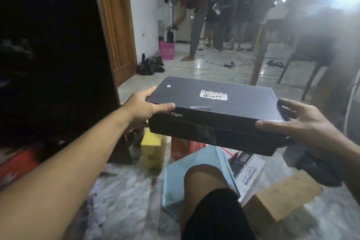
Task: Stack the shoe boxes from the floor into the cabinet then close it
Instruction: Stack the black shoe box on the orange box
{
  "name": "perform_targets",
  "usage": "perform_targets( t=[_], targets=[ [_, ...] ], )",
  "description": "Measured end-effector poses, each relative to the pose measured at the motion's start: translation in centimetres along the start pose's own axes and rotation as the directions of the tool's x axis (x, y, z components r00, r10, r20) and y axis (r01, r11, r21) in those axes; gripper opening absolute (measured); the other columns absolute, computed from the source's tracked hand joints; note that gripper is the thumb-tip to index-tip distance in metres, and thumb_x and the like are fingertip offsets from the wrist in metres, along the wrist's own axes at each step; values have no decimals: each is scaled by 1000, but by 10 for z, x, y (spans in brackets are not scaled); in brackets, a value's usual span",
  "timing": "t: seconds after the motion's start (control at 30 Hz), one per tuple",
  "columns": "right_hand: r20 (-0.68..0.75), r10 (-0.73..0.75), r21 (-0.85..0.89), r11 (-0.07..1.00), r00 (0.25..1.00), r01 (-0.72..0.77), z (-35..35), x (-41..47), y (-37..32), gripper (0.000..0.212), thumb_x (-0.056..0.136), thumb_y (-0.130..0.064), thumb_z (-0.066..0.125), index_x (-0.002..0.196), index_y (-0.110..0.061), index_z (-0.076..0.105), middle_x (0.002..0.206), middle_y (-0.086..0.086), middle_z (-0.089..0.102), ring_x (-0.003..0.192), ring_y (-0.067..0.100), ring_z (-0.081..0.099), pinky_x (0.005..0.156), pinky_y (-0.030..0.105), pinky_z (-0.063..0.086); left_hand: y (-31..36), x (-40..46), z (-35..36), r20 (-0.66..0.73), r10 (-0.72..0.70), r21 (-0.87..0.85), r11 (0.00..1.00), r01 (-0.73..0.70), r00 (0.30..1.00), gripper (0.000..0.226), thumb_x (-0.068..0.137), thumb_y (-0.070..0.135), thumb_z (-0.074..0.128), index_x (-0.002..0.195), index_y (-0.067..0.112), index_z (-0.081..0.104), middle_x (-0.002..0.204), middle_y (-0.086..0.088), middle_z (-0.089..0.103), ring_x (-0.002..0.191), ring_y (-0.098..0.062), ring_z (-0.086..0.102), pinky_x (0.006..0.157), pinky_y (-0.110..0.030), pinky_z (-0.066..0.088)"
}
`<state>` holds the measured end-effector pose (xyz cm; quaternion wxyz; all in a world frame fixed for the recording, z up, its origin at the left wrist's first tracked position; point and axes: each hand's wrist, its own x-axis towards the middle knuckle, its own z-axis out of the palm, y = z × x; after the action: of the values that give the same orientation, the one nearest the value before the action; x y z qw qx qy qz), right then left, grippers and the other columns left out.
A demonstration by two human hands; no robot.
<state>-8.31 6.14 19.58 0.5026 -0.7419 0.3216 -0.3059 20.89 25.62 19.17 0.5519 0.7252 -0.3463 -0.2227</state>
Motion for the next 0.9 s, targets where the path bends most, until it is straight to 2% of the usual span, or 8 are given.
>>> perform_targets(
  t=[0.07, 0.17, 0.3, 0.43, 0.57, 0.7, 0.77, 0.9],
  targets=[
    [55, -34, -29, 999, 998, 36, 24, 5, -13, 43, 60, -17, 87, 88, -30, 57, 84, -22, 58, 59, -3, 66, 46, 19, 55, -4, -15, -26, -61, -10, -32, 999, 9, 998, 90, 59, 33, 88, 140, 29, 50, 117, 5, 67, 106, -19, 66, 90, -46, 55],
    [109, -78, -66, 994, 991, 86, 60, 8, -30, 45, 53, -32, 88, 86, -32, 57, 83, -18, 64, 66, -1, 66, 47, 15, 53, -12, -40, -62, -166, -50, -23, 999, 47, 985, 97, 55, 37, 88, 142, 29, 46, 118, 7, 65, 108, -18, 62, 78, -40, 56],
    [196, -120, -136, 980, 973, 148, 107, 9, -48, 85, 48, -47, 87, 125, -24, 60, 102, -8, 67, 83, 9, 68, 53, 21, 55, -23, -74, -107, -280, -113, -29, 994, 109, 953, 120, 40, 47, 91, 146, 25, 40, 133, 3, 59, 116, -21, 58, 90, -50, 53],
    [309, -134, -130, 975, 942, 181, 161, 8, -66, 91, 51, -46, 85, 132, -17, 56, 91, -12, 60, 79, 16, 67, 53, 32, 60, -39, -107, -151, -378, -148, -67, 989, 132, 914, 139, 19, 55, 94, 144, 24, 43, 130, 0, 62, 116, -19, 60, 102, -48, 47],
    [457, -73, -117, 983, 887, 141, 225, 14, -74, 81, 59, -33, 89, 130, -15, 54, 93, -7, 61, 73, 18, 68, 50, 32, 60, -68, -132, -199, -458, -216, -128, 976, 176, 862, 111, 47, 26, 95, 145, 20, 42, 134, -3, 58, 113, -16, 58, 101, -37, 46],
    [580, -61, -143, 974, 812, 175, 300, 24, -77, 44, 60, -24, 92, 87, -24, 58, 88, 1, 69, 73, 26, 73, 64, 51, 61, -115, -156, -240, -507, -387, -328, 913, 243, 770, 97, 62, 8, 87, 145, 24, 41, 139, -4, 53, 116, -26, 57, 68, -37, 53],
    [623, -57, -154, 969, 780, 193, 336, 29, -76, 49, 54, -29, 95, 89, -28, 61, 89, 3, 72, 76, 28, 73, 63, 51, 61, -137, -166, -255, -519, -436, -383, 887, 256, 735, 99, 60, 9, 85, 146, 27, 40, 145, 0, 48, 125, -27, 50, 69, -40, 52],
    [711, -8, -158, 973, 703, 171, 412, 39, -75, 59, 50, -28, 97, 97, -24, 62, 95, 0, 72, 80, 21, 72, 59, 37, 61, -179, -186, -288, -599, -510, -432, 855, 286, 617, 93, 66, 5, 83, 145, 30, 41, 140, -5, 51, 116, -26, 56, 68, -43, 56]
  ],
)
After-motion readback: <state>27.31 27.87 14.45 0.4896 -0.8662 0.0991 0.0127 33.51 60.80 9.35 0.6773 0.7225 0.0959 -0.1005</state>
